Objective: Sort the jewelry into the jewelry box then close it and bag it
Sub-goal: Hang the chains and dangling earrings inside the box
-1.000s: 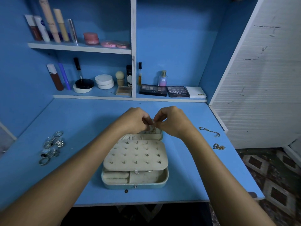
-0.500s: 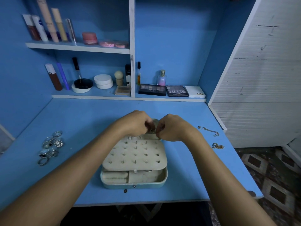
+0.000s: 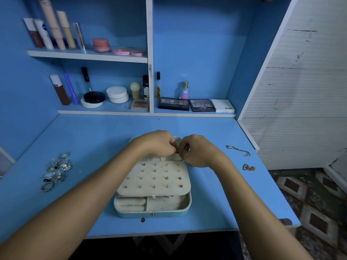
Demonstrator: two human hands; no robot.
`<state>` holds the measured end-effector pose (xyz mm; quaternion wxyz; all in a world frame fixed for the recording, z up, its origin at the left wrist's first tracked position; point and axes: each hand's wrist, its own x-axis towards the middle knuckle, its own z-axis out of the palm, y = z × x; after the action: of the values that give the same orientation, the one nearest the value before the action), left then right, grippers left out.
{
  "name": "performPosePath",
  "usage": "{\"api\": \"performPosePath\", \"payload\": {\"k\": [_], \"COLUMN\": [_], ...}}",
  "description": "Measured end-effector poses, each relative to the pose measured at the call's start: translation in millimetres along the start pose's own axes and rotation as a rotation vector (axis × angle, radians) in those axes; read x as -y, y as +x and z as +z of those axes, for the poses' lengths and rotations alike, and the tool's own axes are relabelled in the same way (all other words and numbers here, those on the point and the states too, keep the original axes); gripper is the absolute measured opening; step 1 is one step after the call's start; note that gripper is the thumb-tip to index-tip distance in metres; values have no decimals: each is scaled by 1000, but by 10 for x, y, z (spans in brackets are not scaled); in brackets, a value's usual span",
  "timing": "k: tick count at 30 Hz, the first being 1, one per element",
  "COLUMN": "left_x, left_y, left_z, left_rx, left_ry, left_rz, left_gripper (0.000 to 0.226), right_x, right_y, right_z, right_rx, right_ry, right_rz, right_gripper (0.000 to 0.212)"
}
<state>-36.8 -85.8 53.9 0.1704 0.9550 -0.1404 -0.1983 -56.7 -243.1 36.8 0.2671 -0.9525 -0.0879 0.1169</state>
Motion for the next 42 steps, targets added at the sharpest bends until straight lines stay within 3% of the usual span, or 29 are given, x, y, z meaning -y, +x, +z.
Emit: {"api": "performPosePath", "payload": {"k": [12, 16, 31, 42], "left_x": [53, 40, 119, -28], "left_y": [26, 28, 4, 24], "left_z": [-39, -58, -53, -19], "left_rx": [-114, -85, -108, -1], "left_ry": [-96, -72, -23, 92], "left_rz": [27, 44, 87, 29], "left_gripper": [25, 33, 16, 31], "right_x": [69, 70, 20, 20], "right_y": [-18, 1, -35, -79], "right_z": [-8, -5, 41, 38], "right_rx": [56, 61, 65, 45], "right_ry": [-11, -22, 16, 74], "right_rz": [94, 101, 74, 78], "right_gripper": [19, 17, 14, 13]}}
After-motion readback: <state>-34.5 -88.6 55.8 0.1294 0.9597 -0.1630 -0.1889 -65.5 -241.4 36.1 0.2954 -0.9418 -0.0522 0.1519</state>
